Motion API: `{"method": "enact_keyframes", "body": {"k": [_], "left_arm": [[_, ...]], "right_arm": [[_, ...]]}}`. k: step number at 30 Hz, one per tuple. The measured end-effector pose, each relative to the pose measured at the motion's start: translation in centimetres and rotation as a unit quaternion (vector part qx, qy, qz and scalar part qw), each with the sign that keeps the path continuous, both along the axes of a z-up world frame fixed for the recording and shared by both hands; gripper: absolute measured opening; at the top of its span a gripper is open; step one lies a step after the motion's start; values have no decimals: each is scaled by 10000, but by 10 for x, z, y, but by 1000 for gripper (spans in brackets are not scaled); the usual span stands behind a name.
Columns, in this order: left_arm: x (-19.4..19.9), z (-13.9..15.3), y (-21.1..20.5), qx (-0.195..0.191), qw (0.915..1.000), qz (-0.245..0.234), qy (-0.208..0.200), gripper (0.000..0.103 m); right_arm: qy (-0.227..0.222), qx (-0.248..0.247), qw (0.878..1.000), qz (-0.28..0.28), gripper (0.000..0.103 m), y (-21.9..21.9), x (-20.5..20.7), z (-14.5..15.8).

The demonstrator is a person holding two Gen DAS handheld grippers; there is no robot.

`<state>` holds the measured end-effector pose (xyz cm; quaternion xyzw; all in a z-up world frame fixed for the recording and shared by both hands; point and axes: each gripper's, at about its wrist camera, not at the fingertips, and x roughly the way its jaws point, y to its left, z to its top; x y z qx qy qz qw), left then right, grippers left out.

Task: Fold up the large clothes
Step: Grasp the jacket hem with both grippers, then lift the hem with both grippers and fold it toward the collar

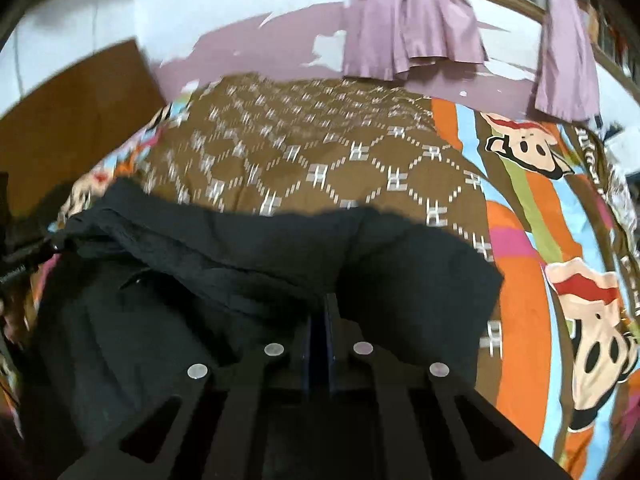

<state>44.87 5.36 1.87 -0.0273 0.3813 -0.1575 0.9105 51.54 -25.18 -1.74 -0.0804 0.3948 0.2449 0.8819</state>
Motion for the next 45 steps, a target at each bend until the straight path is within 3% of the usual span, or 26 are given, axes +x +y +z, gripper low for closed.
{"method": "enact_keyframes", "body": {"k": [2,4,13,19,23,25,28,33,36,42,45], "left_arm": [[-14,-13,-7,200,9997,-29,109,2],[-17,-27,-10,168,9994,54,294,2],[11,-62,-8,111,9980,327,522,2],[1,-53,4,-79,9991,203,351,2],[-1,-48,-7,243,9993,117,271,2],[-1,-49,-9,286,9991,123,283,2],[-2,-50,-11,296,9991,93,292,2],[-1,-44,-9,306,9990,-22,316,3],[-9,-32,-3,66,9998,-18,199,5],[-20,6,-11,-545,9966,-341,-525,11],[3,12,-33,-459,9973,-453,-361,17]], "right_arm": [[179,-49,9998,36,5,-2,-11,-14],[316,-170,9993,72,5,-3,-15,-27],[448,-318,9985,15,5,8,-5,-55],[264,-147,9995,113,6,-10,-18,-24],[-261,221,9994,0,6,-22,-21,12],[-269,406,9988,-35,6,-15,-11,21],[-137,454,9987,165,6,12,6,18],[398,230,9973,565,6,48,31,-14],[652,163,9956,648,6,48,34,-33],[895,333,9930,689,6,40,32,-41],[971,288,9921,742,6,41,31,-42]]}}
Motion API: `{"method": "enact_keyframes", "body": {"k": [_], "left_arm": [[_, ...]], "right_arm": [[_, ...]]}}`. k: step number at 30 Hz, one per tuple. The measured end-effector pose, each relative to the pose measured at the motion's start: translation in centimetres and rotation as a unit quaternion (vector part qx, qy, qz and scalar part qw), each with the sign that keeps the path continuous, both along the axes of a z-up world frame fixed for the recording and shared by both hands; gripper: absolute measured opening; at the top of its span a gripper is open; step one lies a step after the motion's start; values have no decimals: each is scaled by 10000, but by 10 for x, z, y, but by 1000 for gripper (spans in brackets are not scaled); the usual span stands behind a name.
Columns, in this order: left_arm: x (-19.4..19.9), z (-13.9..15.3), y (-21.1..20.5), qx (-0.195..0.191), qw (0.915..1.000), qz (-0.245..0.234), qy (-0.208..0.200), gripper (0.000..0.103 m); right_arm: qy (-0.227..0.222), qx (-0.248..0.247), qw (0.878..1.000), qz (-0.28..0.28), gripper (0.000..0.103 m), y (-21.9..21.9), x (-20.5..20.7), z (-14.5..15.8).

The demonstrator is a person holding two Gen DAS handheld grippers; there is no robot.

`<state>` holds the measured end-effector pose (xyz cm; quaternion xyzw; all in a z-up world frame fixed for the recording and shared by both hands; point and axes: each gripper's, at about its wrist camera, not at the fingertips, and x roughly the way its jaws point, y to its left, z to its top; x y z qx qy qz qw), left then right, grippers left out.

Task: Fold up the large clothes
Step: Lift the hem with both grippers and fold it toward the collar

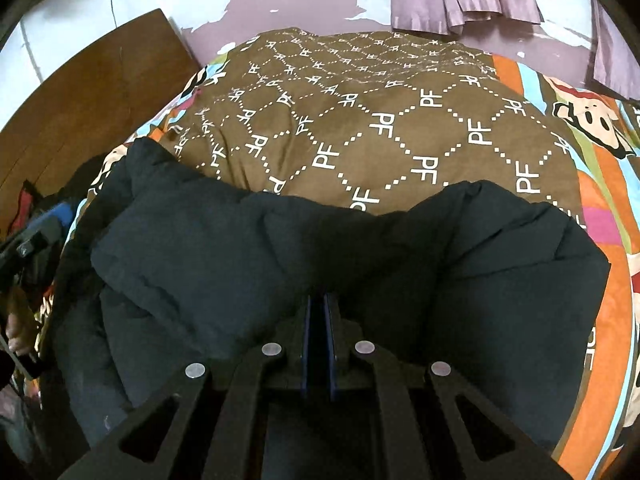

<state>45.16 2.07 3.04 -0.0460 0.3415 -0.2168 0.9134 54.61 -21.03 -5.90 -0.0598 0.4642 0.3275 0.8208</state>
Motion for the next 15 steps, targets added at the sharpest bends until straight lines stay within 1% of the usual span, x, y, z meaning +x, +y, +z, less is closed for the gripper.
{"method": "enact_keyframes", "body": {"k": [2,3,4,6,8,9,11,13,15], "left_arm": [[22,-9,-13,123,9986,-250,454,17],[36,-20,-20,261,9949,-422,876,17],[48,-32,-27,469,9890,-550,1292,17],[65,-50,-33,775,9796,-629,1745,16],[76,-59,-32,799,9764,-557,1927,15],[82,-61,-32,812,9756,-487,1982,13],[95,-72,-31,949,9728,-297,2093,4],[107,-86,-32,1160,9703,-128,2119,3],[110,-97,-26,1090,9715,-32,2105,3]], "right_arm": [[67,19,10000,62,6,-1,-1,-1],[109,11,9999,100,6,-2,-1,-2],[144,-14,9998,143,6,-2,0,-3],[287,-113,9992,254,6,1,3,-6],[447,-318,9979,350,6,8,8,-14],[445,-471,9971,388,5,14,11,-19],[331,-742,9960,383,4,24,16,-29],[252,-891,9952,304,4,33,21,-40],[182,-916,9955,169,4,38,25,-50]]}}
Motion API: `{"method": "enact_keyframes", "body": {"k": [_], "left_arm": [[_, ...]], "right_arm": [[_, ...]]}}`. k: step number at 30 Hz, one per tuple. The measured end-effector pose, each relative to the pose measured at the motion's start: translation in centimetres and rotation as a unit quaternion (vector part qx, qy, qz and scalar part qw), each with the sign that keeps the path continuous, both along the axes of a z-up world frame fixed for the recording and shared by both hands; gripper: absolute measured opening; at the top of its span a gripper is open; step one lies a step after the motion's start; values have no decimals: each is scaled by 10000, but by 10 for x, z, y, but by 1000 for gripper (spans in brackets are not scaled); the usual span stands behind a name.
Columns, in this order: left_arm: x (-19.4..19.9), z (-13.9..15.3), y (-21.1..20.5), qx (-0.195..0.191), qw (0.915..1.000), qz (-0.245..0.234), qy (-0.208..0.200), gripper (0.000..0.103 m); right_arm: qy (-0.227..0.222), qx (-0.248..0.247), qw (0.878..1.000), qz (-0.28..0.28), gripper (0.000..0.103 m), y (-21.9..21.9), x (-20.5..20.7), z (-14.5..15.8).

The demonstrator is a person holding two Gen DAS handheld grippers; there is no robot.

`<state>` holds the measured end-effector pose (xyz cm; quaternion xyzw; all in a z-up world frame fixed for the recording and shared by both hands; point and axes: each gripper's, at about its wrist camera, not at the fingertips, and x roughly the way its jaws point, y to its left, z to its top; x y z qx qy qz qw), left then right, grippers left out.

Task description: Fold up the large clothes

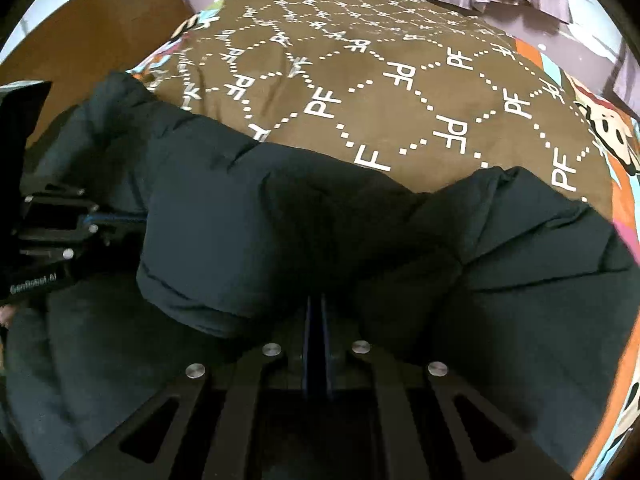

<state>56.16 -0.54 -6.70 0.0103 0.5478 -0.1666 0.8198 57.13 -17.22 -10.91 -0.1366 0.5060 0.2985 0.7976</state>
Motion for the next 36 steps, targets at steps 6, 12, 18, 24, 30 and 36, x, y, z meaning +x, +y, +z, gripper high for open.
{"method": "enact_keyframes", "body": {"k": [6,12,18,24,30,36], "left_arm": [[-14,-4,9,-145,9993,59,-335,3],[-25,-6,15,-368,9981,145,-468,3],[-26,-11,6,-248,9984,165,-472,3],[-41,-6,8,-377,9953,283,-845,3],[-66,22,21,-518,9868,699,-1369,5],[-98,55,23,-649,9755,1112,-1782,62]], "right_arm": [[-35,646,9978,-130,8,-13,-7,19],[199,892,9955,239,9,9,-15,25],[297,282,9991,109,5,27,-7,-4],[97,484,9987,97,8,16,-17,5],[-466,683,9965,-138,36,-15,-44,32],[-998,845,9894,-630,68,-35,-71,63]]}}
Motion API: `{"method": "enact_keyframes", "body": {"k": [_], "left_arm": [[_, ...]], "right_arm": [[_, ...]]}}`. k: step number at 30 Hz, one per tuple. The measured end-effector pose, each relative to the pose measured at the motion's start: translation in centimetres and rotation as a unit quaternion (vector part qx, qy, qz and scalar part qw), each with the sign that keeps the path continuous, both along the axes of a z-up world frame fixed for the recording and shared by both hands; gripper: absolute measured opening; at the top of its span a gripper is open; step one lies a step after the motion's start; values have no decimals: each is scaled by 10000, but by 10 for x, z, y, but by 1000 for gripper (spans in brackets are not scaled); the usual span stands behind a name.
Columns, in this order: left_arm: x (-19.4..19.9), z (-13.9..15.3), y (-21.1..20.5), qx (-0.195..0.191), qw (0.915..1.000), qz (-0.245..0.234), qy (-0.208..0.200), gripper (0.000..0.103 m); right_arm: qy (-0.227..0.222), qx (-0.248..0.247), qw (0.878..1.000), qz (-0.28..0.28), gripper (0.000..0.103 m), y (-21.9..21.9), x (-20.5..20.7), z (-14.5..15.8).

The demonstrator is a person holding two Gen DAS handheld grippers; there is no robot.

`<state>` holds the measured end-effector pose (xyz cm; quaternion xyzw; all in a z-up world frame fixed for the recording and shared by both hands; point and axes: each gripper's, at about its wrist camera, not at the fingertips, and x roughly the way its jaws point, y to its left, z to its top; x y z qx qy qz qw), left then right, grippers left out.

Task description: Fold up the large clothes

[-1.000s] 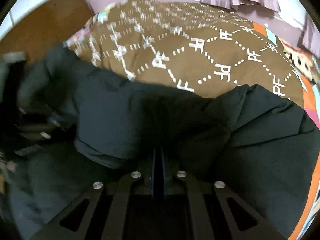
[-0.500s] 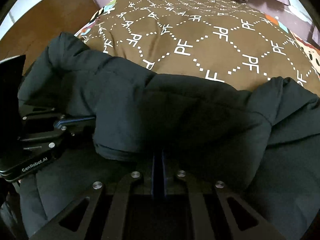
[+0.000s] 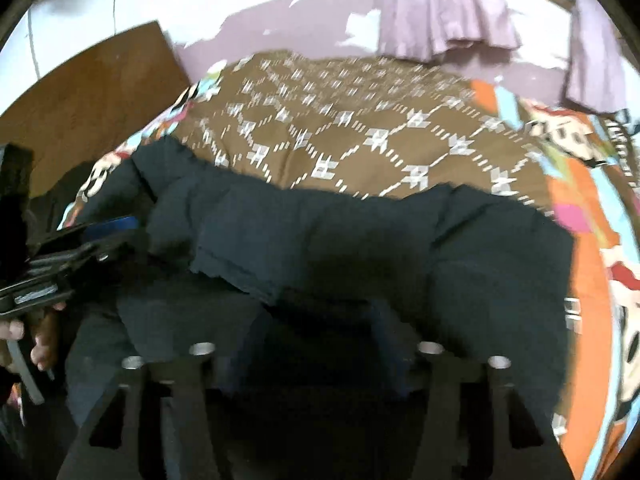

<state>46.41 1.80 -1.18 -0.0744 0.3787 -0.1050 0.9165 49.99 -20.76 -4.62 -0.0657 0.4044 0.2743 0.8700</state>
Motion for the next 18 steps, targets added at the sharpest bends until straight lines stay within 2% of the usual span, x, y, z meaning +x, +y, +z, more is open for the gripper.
{"method": "enact_keyframes", "body": {"k": [3,6,8,10,11,14,18], "left_arm": [[-17,23,3,-47,9998,146,-150,65],[-36,47,4,21,9993,254,-262,77],[-47,62,5,41,9987,394,-310,91],[-62,78,6,40,9973,605,-418,100],[-69,85,7,10,9967,663,-479,101],[-92,108,7,-30,9953,722,-645,101],[-124,134,-1,115,9941,719,-805,101]], "right_arm": [[-124,232,9995,-201,73,-9,-16,22],[-243,371,9987,-245,90,-11,-34,45],[-320,364,9986,-209,102,-10,-40,57],[-407,252,9987,-184,103,-9,-52,70],[-448,199,9986,-221,103,-10,-59,78],[-527,341,9975,-320,103,-20,-77,97],[-605,522,9958,-436,103,-35,-105,117]]}}
